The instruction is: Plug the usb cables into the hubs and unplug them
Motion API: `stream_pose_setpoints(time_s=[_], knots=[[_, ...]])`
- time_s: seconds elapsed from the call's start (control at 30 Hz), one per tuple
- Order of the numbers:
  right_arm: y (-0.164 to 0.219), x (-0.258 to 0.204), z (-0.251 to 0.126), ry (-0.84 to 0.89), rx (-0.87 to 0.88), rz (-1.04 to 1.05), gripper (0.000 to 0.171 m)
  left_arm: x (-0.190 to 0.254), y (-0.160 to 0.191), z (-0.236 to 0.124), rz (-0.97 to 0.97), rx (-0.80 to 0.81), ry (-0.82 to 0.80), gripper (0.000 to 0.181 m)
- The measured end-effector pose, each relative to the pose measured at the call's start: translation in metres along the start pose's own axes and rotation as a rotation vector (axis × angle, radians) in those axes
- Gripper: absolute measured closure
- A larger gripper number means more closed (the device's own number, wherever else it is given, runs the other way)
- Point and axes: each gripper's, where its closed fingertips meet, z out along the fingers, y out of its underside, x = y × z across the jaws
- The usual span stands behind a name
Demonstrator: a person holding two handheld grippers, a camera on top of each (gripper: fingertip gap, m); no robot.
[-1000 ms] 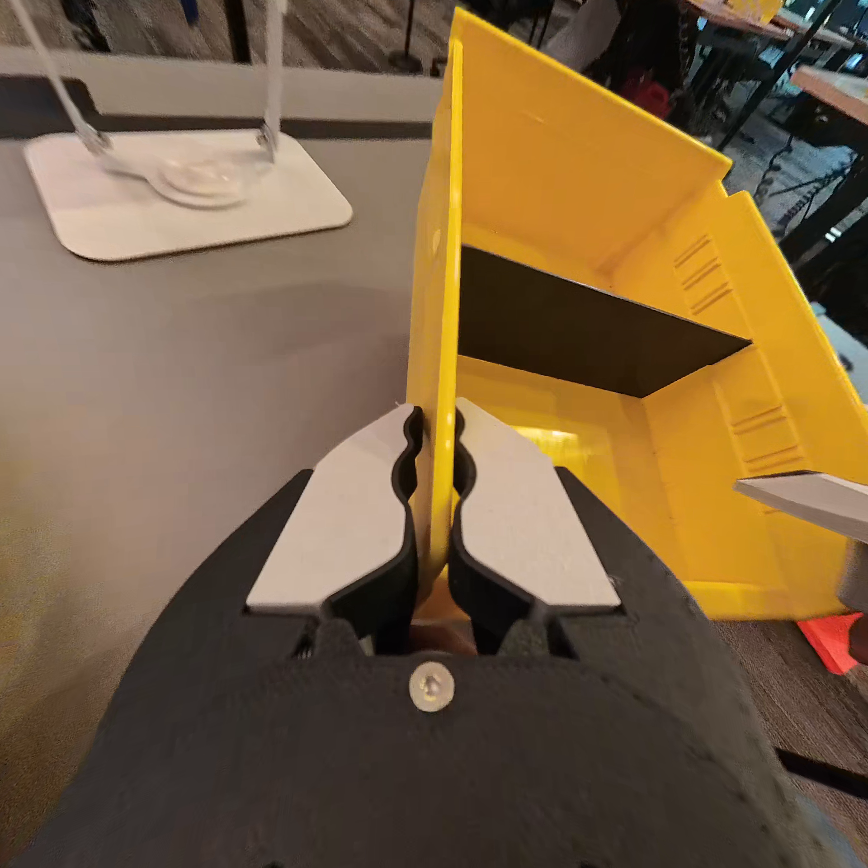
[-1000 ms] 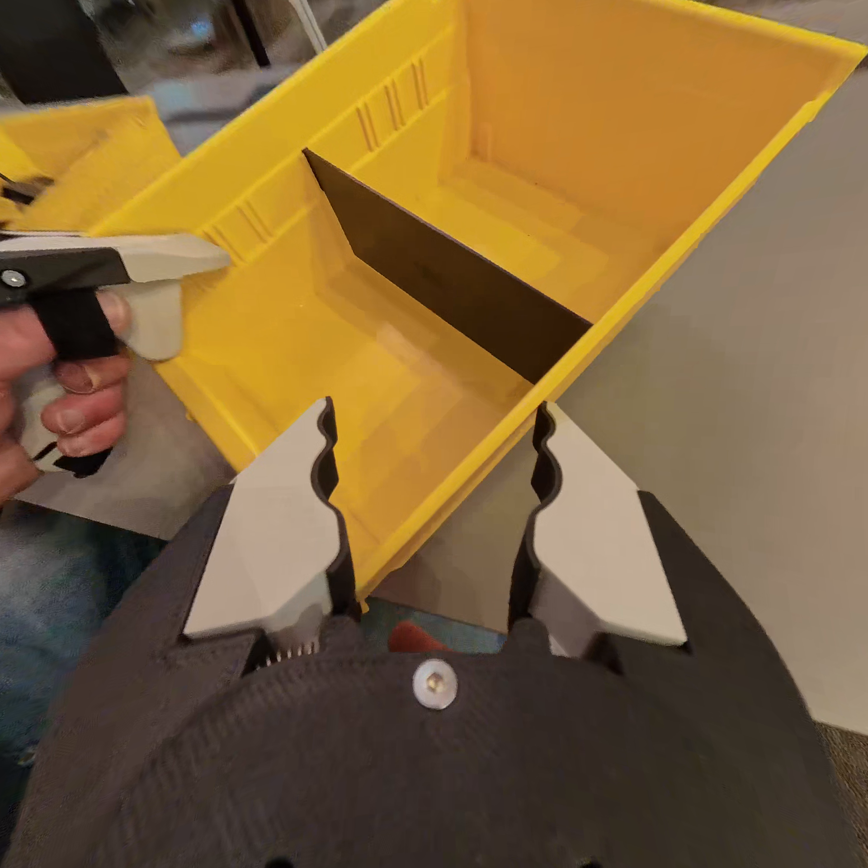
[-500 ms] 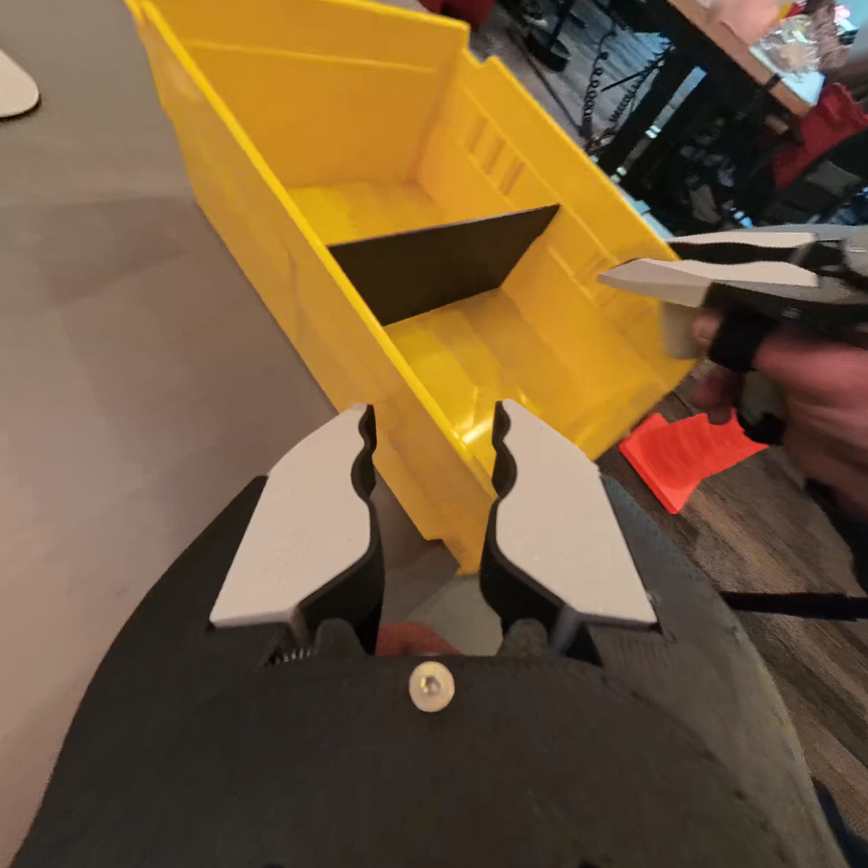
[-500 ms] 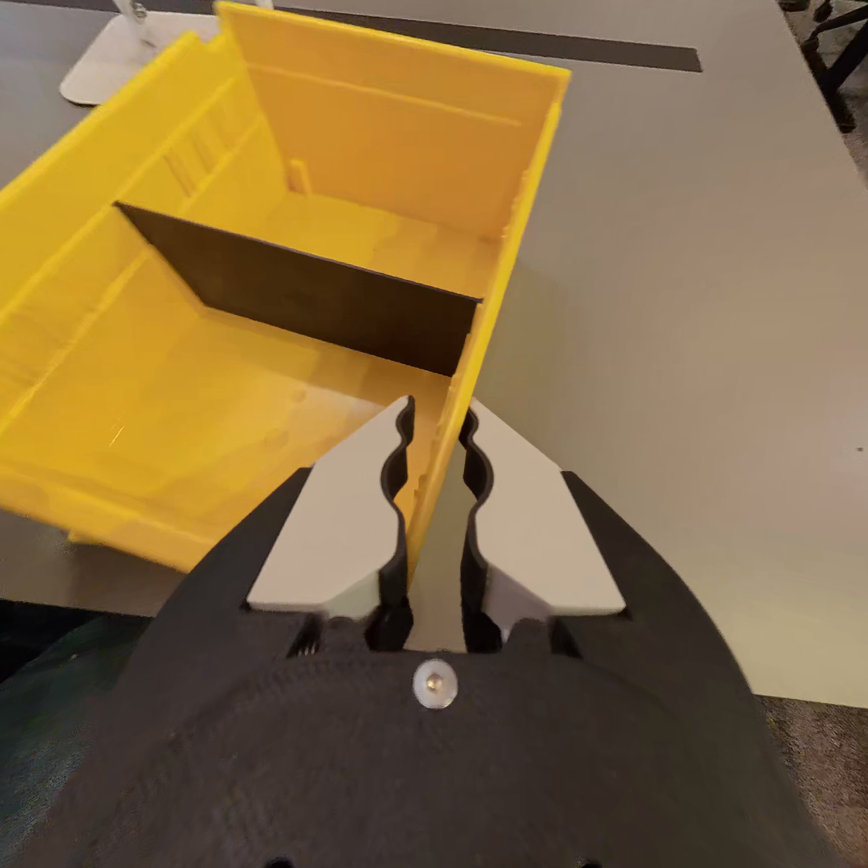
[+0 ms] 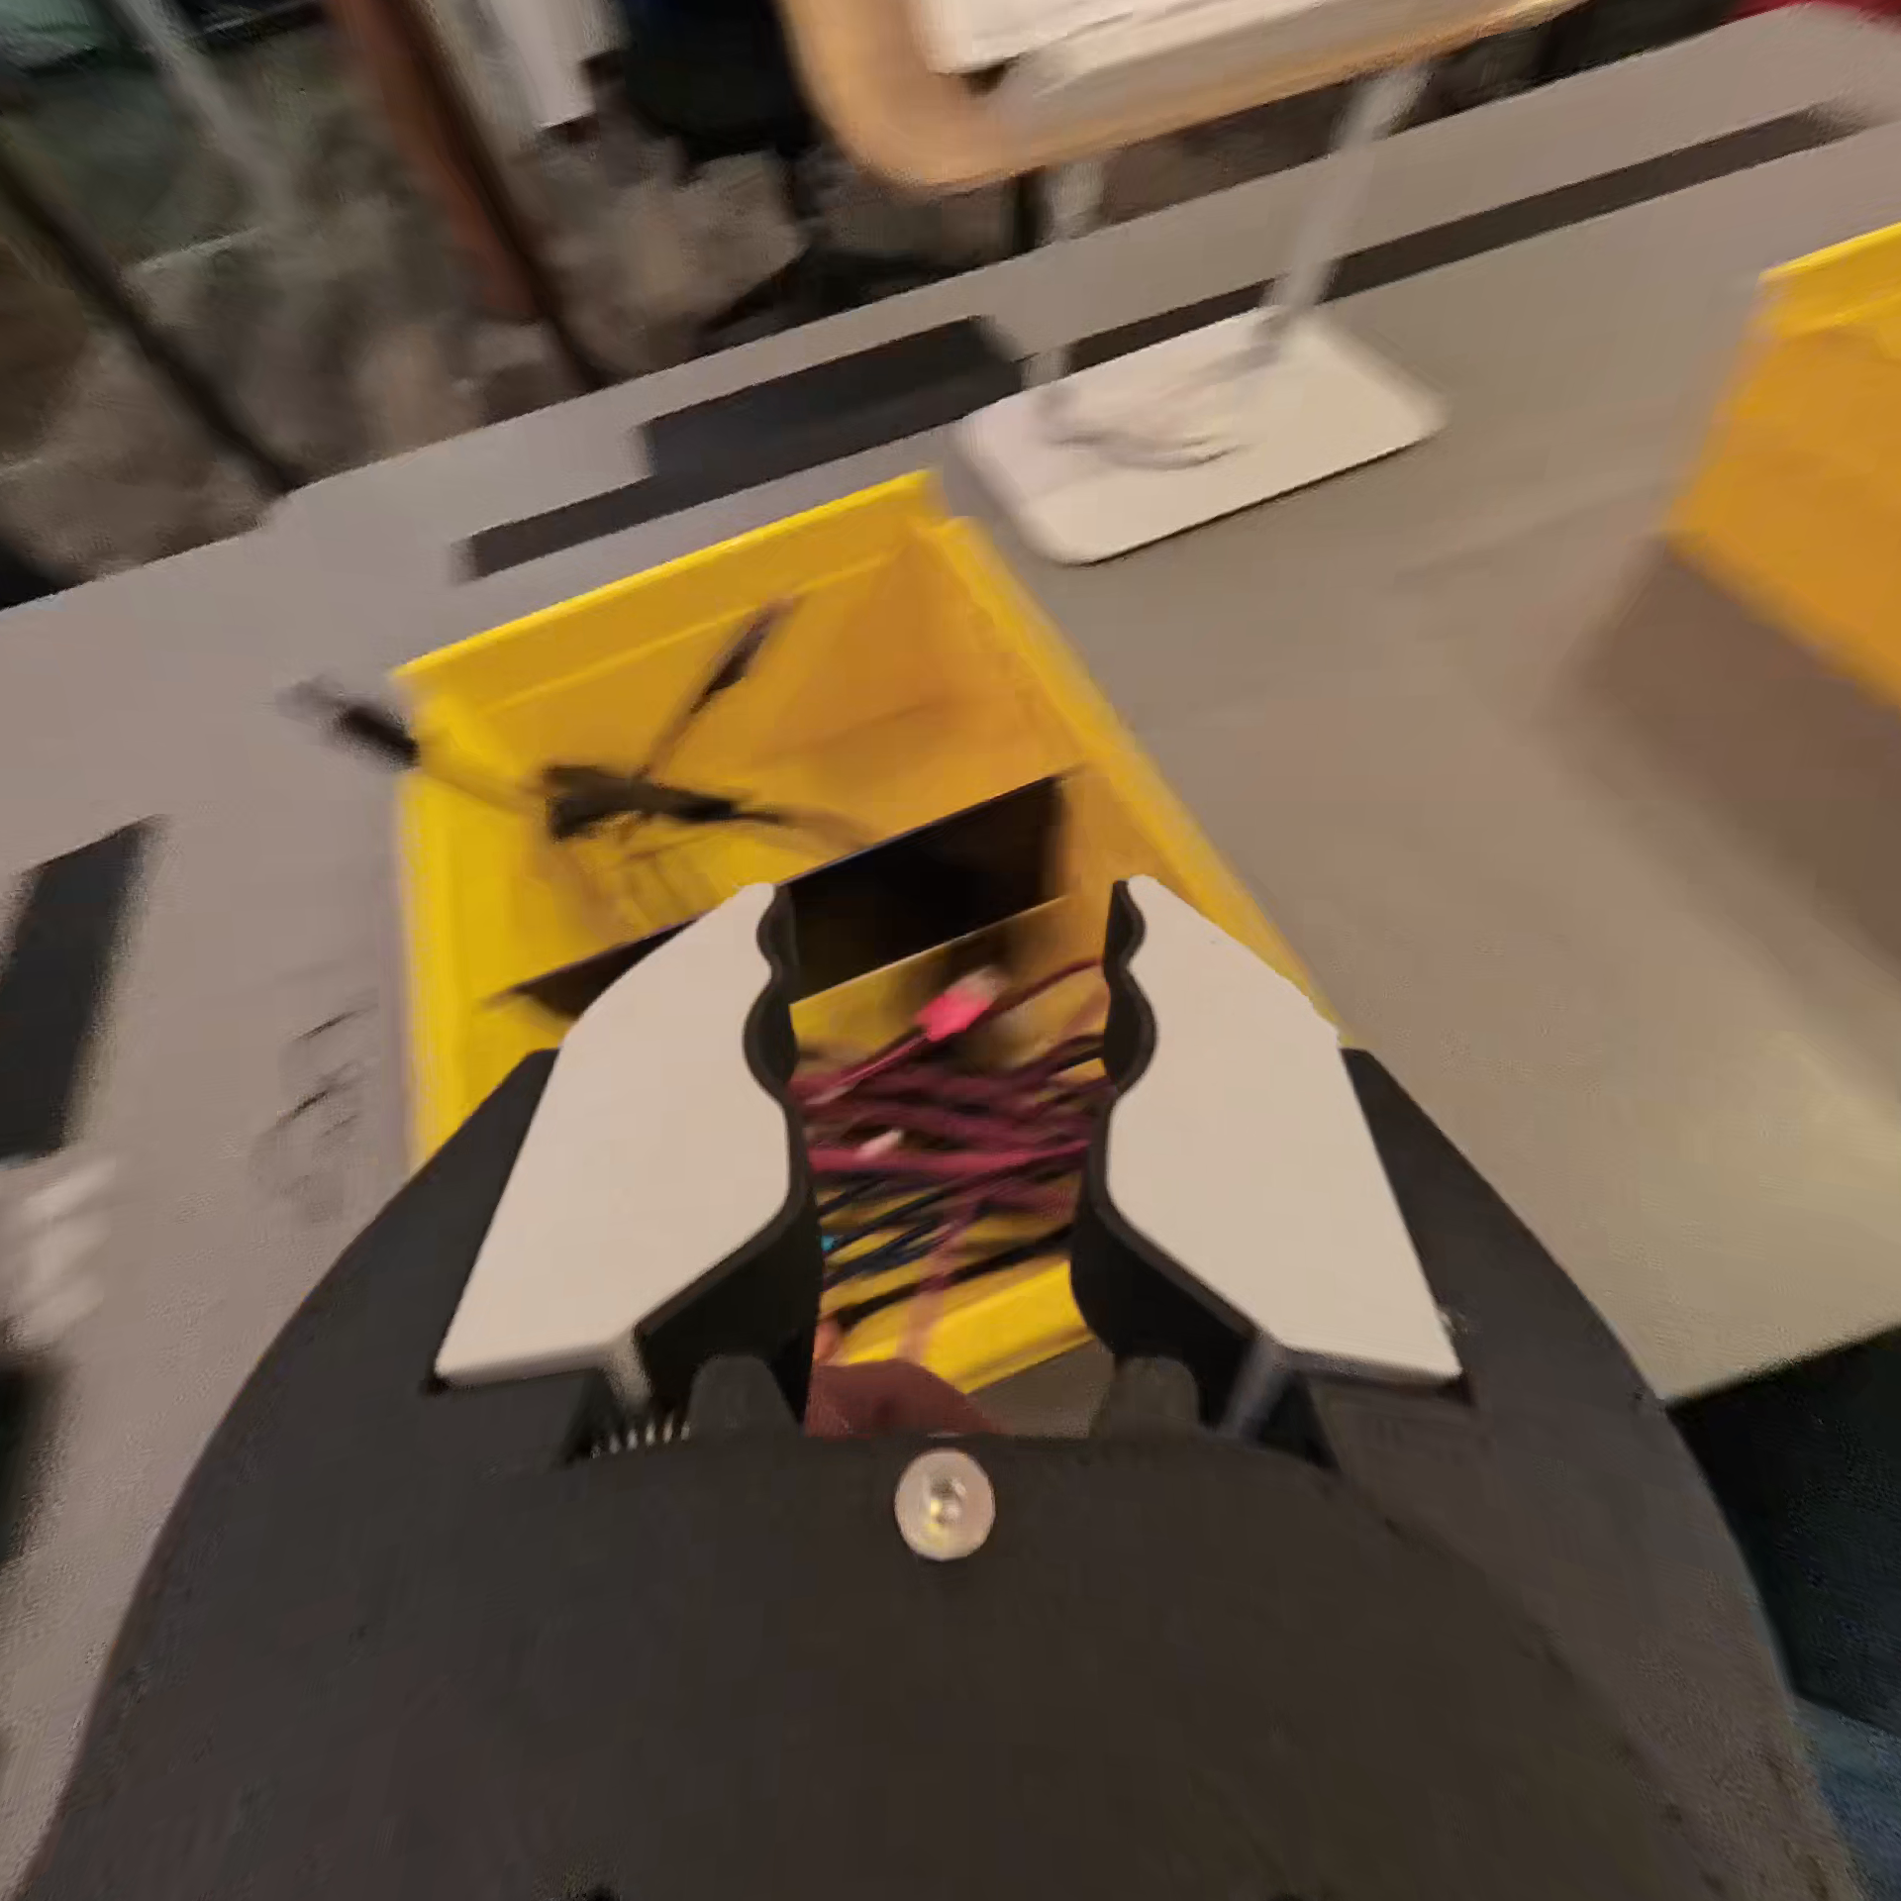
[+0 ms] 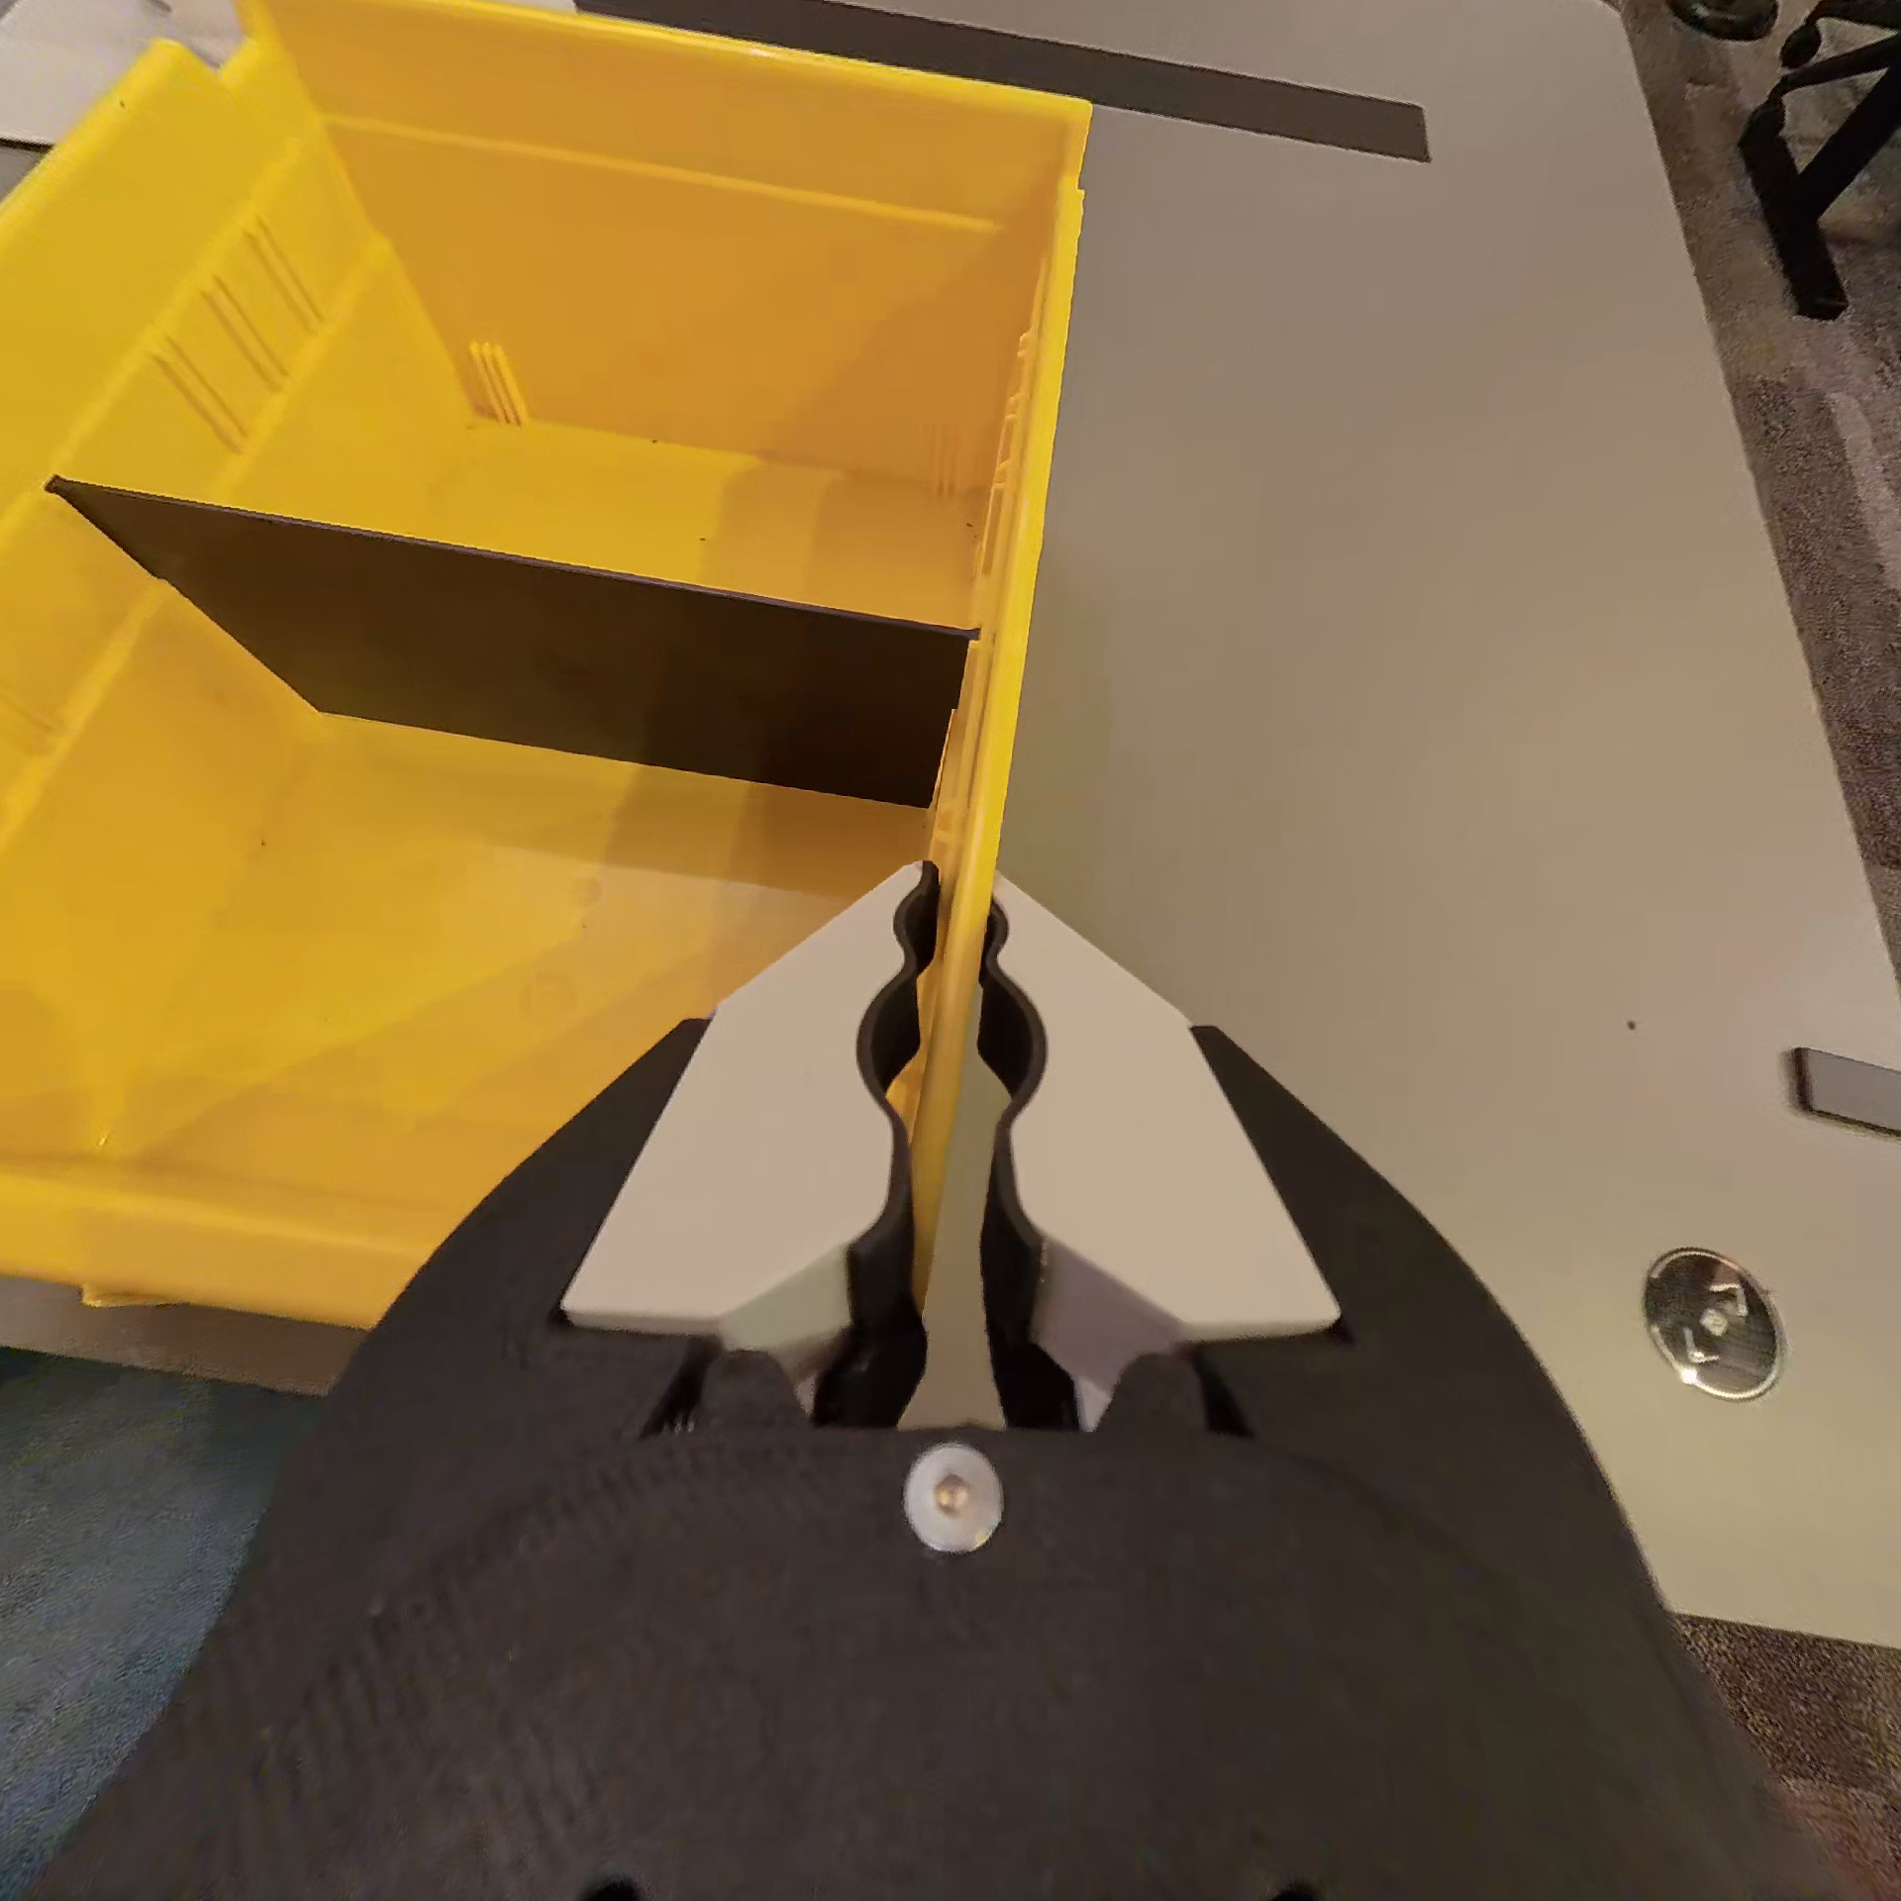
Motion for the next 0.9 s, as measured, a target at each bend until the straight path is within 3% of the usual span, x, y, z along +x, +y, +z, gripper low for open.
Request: stream_pose_setpoints(time_s=[0.03, 0.13, 0.23, 0.3, 0.4, 0.43, 0.5, 0.6, 0.9], knots=[[0.000, 0.006, 0.001, 0.001, -0.001, 0.002, 0.170, -0.032, 0.014, -0.006, 0.000, -0.037, -0.076, 0.122], [0.000, 0.025, 0.002, 0.002, 0.001, 0.020, 0.170, -0.102, 0.065, -0.017, -0.008, -0.168, -0.220, 0.115], [0.002, 0.045, 0.002, 0.031, -0.011, 0.015, 0.170, -0.111, 0.104, -0.013, -0.127, -0.282, -0.138, 0.116], [0.003, 0.055, 0.002, 0.035, -0.018, 0.019, 0.170, -0.122, 0.118, -0.007, -0.126, -0.297, -0.174, 0.128], [0.005, 0.066, 0.001, 0.027, -0.019, 0.039, 0.170, -0.122, 0.129, 0.002, -0.138, -0.298, -0.149, 0.151], [0.005, 0.070, 0.001, 0.032, -0.021, 0.037, 0.170, -0.118, 0.130, 0.005, -0.144, -0.299, -0.122, 0.169], [0.006, 0.076, 0.001, 0.041, -0.031, 0.032, 0.170, -0.125, 0.130, 0.006, -0.129, -0.294, -0.157, 0.170], [0.007, 0.085, 0.001, 0.039, -0.030, 0.058, 0.170, -0.123, 0.131, 0.006, -0.260, -0.264, -0.100, 0.176], [0.009, 0.105, 0.000, 0.045, -0.023, 0.095, 0.170, -0.143, 0.144, -0.012, -0.252, -0.266, -0.117, 0.176]])
